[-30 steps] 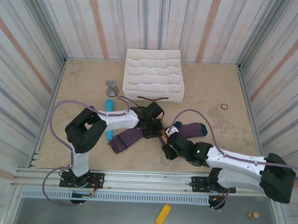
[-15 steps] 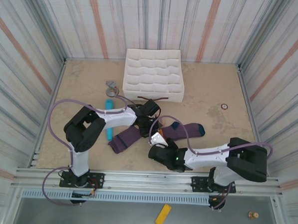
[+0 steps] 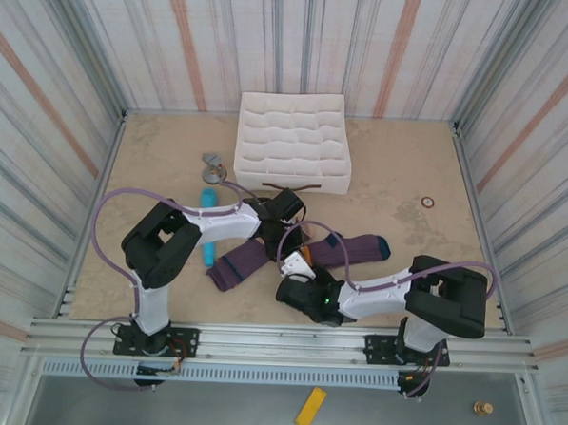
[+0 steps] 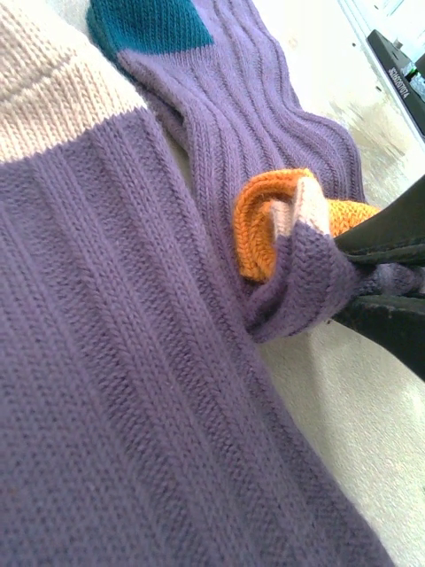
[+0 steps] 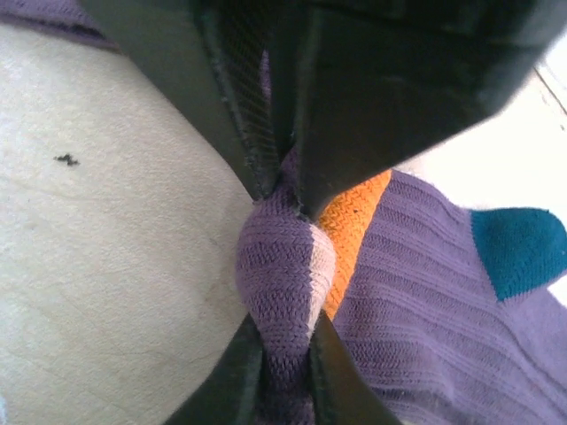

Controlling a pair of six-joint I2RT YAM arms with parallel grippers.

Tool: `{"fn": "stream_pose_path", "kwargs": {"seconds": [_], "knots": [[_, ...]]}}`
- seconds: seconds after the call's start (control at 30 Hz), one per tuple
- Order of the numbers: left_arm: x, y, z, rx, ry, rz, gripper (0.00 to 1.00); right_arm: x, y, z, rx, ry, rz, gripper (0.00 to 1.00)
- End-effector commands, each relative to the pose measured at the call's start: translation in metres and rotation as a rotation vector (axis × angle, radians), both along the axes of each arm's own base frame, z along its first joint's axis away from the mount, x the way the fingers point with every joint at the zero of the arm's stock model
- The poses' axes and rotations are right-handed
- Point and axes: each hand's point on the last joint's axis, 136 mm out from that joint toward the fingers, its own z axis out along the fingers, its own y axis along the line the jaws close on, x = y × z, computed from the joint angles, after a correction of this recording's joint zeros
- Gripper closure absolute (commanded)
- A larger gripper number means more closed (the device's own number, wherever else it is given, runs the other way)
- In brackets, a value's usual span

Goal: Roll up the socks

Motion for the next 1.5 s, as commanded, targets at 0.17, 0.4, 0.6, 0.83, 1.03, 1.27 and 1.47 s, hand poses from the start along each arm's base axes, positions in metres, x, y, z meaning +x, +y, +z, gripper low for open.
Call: {"fn": "stream_pose_path", "kwargs": {"seconds": [0.17, 0.4, 0.6, 0.83, 1.03, 1.27, 1.47], "knots": [[-0.001, 0.009, 0.017, -0.013, -0.028, 0.032, 0.58, -0.005, -0.008, -0.015, 0.15, 0.158, -0.065, 1.0], [0.011, 0.006, 0.047, -0.073, -0.13, 0.059, 0.35, -0.016, -0.026, -0.028, 0.33, 0.319, -0.142, 1.0], [0.019, 0.005, 0.062, -0.119, -0.2, 0.08, 0.34, -0.019, -0.039, -0.037, 0.505, 0.45, -0.22, 1.0], [0.021, 0.006, 0.069, -0.113, -0.251, 0.086, 0.35, -0.02, -0.061, -0.039, 0.717, 0.559, -0.338, 1.0], [0.017, 0.0, 0.065, -0.111, -0.247, 0.071, 0.36, -0.019, -0.086, -0.044, 0.891, 0.696, -0.499, 1.0], [0.014, -0.009, 0.061, -0.126, -0.234, 0.057, 0.38, -0.019, -0.103, -0.05, 1.06, 0.858, -0.67, 1.0], [0.011, -0.018, 0.054, -0.126, -0.232, 0.039, 0.4, -0.021, -0.109, -0.055, 1.12, 0.955, -0.813, 1.0]]}}
